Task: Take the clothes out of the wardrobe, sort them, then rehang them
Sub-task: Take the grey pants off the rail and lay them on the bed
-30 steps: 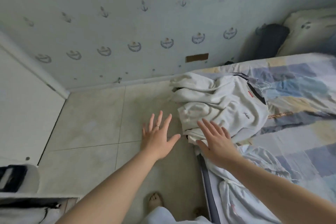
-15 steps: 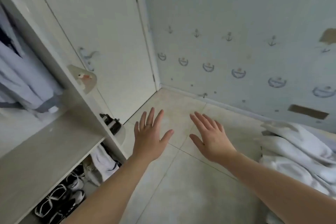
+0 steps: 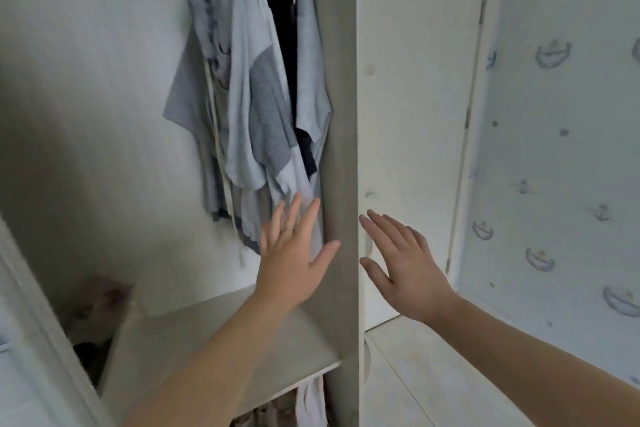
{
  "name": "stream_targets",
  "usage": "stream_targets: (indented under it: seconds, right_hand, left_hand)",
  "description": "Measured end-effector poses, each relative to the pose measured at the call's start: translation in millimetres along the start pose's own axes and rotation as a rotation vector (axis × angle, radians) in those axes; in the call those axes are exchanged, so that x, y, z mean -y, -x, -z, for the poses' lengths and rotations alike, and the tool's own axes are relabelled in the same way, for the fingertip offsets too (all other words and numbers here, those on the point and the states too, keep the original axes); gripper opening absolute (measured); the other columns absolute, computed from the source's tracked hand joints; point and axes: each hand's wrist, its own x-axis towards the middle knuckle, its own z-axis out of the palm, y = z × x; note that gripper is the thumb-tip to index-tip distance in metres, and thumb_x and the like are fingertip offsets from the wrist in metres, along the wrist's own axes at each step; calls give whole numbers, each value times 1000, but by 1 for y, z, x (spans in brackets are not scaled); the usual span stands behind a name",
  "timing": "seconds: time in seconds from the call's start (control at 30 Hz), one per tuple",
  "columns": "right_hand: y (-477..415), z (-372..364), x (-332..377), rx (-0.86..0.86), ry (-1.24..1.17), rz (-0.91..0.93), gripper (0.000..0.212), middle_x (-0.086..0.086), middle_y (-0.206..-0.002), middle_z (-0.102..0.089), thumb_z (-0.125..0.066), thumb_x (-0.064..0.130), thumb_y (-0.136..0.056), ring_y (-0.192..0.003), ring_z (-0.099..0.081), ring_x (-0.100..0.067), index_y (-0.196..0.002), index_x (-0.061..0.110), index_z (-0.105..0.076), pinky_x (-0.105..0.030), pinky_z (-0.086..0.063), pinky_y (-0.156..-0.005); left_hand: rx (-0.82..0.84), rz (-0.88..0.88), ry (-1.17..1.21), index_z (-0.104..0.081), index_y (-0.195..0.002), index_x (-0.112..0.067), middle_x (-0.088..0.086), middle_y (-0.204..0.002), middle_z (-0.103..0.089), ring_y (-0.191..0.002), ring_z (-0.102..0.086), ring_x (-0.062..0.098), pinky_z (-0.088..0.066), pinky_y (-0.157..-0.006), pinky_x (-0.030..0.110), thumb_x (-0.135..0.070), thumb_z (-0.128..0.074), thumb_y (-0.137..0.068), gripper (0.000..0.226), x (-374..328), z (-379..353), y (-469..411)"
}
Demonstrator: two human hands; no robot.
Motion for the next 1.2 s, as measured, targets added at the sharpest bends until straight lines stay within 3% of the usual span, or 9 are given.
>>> stream_targets:
  seconds: [0.13, 0.33, 0.5, 0.77, 0.97, 1.2]
  right_hand:
    - [-86, 13, 31, -97, -11, 152, 61, 6, -159, -26, -31, 49, -98, -145, -27, -18, -153, 23, -28, -42, -27, -114]
    - [-200, 39, 52, -223, 1, 323, 60, 7, -161, -22, -43, 43, -100, -146, -23, -17, -155, 25, -24, -41, -23, -115]
    - [-287, 68, 58, -308, 31, 440, 61, 9, -161, -19, -37, 46, -100, -147, -19, -16, -155, 27, -21, -43, -21, -117]
    - [-410, 129, 61, -402, 45, 491, 62, 12, -160, -21, -37, 48, -99, -146, -16, -14, -155, 31, -17, -39, -17, -115]
    - [-489, 165, 66, -338, 56, 397, 57, 5, -157, -29, -36, 48, -99, -140, -31, -26, -152, 31, -21, -50, -28, -108]
    - [-551, 178, 82, -286, 147, 326, 56, 0, -150, -44, -36, 52, -97, -137, -38, -28, -148, 30, -32, -49, -28, -109]
  left_hand:
    - [-99, 11, -115, -7, -156, -45, -14, -167, 2, -153, 9, 13, -5, -122, 47, -76, -25, -89, 76, 47, 46, -45]
    - [-207, 33, -268, 1, -154, -48, -11, -167, 2, -153, 10, 15, -4, -123, 47, -78, -19, -88, 75, 96, 100, -113]
    - [-284, 39, -373, -6, -156, -45, -8, -167, -1, -154, 4, 20, -8, -122, 52, -80, -15, -87, 78, 117, 134, -176]
    - [-309, 131, -568, -2, -156, -44, -9, -167, 4, -153, 9, 18, -3, -122, 50, -82, -9, -82, 84, 130, 200, -281]
    - [-336, 271, -377, -10, -156, -43, -9, -167, -2, -153, 2, 20, -12, -119, 51, -77, -29, -90, 76, 131, 210, -335]
    - [-275, 372, -129, -8, -157, -40, -6, -167, -5, -153, -5, 25, -15, -120, 52, -77, -35, -90, 82, 155, 203, -380]
